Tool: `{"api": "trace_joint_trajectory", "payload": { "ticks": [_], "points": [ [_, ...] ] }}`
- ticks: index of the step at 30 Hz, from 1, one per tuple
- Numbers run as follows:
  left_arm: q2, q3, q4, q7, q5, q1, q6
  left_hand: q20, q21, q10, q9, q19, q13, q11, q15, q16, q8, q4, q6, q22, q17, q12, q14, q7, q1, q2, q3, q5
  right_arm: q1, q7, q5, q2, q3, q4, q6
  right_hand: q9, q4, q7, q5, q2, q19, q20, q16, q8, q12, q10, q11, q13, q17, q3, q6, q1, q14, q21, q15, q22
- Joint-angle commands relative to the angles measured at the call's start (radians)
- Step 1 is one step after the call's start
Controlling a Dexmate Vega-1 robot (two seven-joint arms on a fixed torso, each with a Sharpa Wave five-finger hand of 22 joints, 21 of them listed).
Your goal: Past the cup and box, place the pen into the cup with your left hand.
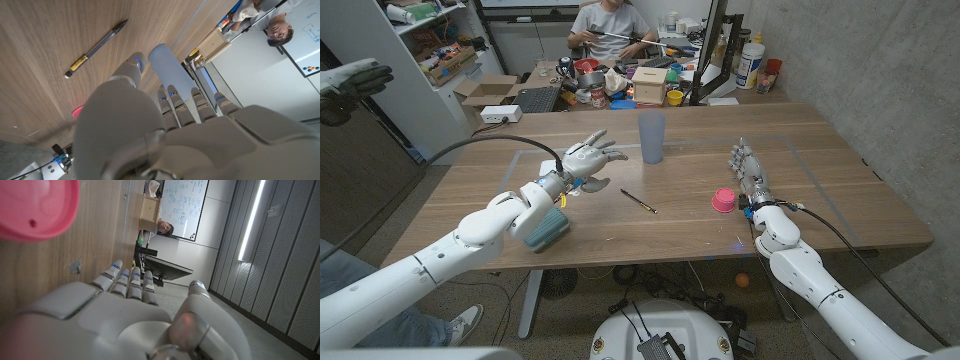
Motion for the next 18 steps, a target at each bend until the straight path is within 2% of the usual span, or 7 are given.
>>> {"api": "trace_joint_trajectory", "payload": {
  "ticks": [1,4,5,8,11,13,18],
  "points": [
    [-0.13,0.087,0.064,-0.132,0.162,-0.078,-0.07,0.006,0.004,0.002,0.003,-0.002,0.004,0.004,-0.064,-0.001,-0.007,0.001,-0.015,0.003,0.002,-0.011,-0.001,0.008,0.02,0.0,-0.012,0.008,-0.017,-0.018,0.01,0.023,0.014,0.008,0.043,0.003,-0.002,-0.009,0.003,-0.003,-0.003,-0.004,0.004,0.001,0.002,-0.001,-0.003,0.004,0.003,-0.003,0.006,-0.005,-0.003,0.004,-0.002,0.003],
    [-0.16,0.097,0.084,-0.134,0.162,-0.075,-0.079,0.023,0.002,-0.041,0.005,-0.01,0.006,0.006,-0.048,-0.006,-0.029,0.013,-0.056,0.003,0.005,-0.032,-0.024,0.047,0.009,-0.002,-0.035,0.01,-0.015,-0.014,0.013,0.022,0.014,0.009,0.042,0.003,-0.002,-0.011,0.003,-0.003,-0.004,-0.003,0.004,0.002,0.002,-0.001,-0.003,0.004,0.003,-0.004,0.007,-0.006,-0.003,0.005,-0.002,0.003],
    [-0.168,0.098,0.09,-0.128,0.155,-0.073,-0.085,0.034,0.003,-0.045,0.006,-0.009,0.007,0.006,-0.04,-0.005,-0.029,0.021,-0.052,0.003,0.007,-0.033,-0.028,0.05,-0.007,-0.005,-0.047,0.009,-0.014,-0.014,0.013,0.021,0.014,0.008,0.041,0.003,-0.002,-0.011,0.003,-0.004,-0.004,-0.003,0.004,0.002,0.002,-0.001,-0.003,0.004,0.003,-0.004,0.008,-0.006,-0.003,0.005,-0.002,0.003],
    [-0.184,0.093,0.109,-0.106,0.108,-0.068,-0.115,0.063,0.01,0.017,0.008,0.011,0.012,0.007,-0.046,0.007,-0.004,0.045,0.023,0.003,0.008,-0.012,-0.006,0.043,-0.059,-0.02,-0.1,0.008,-0.01,-0.013,0.013,0.018,0.013,0.004,0.034,0.003,-0.003,-0.013,0.003,-0.004,-0.005,-0.003,0.005,0.002,0.003,0.0,-0.005,0.004,0.002,-0.005,0.008,-0.006,-0.002,0.006,-0.001,0.003],
    [-0.187,0.089,0.112,-0.103,0.082,-0.067,-0.133,0.059,0.013,0.086,0.007,0.03,0.013,0.006,-0.071,0.015,0.028,0.058,0.118,0.003,0.008,-0.001,0.03,0.02,-0.093,-0.02,-0.143,0.014,-0.006,-0.016,0.011,0.012,0.013,-0.002,0.023,0.003,-0.003,-0.013,0.003,-0.005,-0.006,-0.003,0.005,0.002,0.002,-0.001,-0.004,0.004,0.002,-0.006,0.008,-0.007,-0.002,0.006,-0.001,0.003],
    [-0.185,0.081,0.095,-0.138,0.064,-0.064,-0.13,0.064,0.014,0.111,0.004,0.039,0.013,0.006,-0.072,0.016,0.038,0.062,0.154,0.003,0.008,0.001,0.042,0.022,-0.109,-0.026,-0.162,0.017,-0.005,-0.02,0.011,0.009,0.013,-0.005,0.014,0.003,-0.002,-0.014,0.004,-0.005,-0.006,-0.003,0.006,0.002,0.002,-0.001,-0.005,0.004,0.002,-0.006,0.007,-0.007,-0.003,0.006,-0.002,0.003],
    [-0.175,0.067,0.055,-0.226,0.05,-0.062,-0.108,0.086,0.011,0.12,0.0,0.038,0.011,0.006,-0.067,0.011,0.029,0.062,0.147,0.003,0.008,-0.004,0.04,0.03,-0.119,-0.031,-0.181,0.022,-0.006,-0.019,0.018,0.007,0.014,0.001,0.001,0.003,-0.002,-0.017,0.004,-0.004,-0.013,0.0,0.006,0.001,0.003,-0.001,-0.005,0.005,0.003,-0.006,0.005,-0.008,-0.003,0.005,0.0,0.003]
  ]
}}
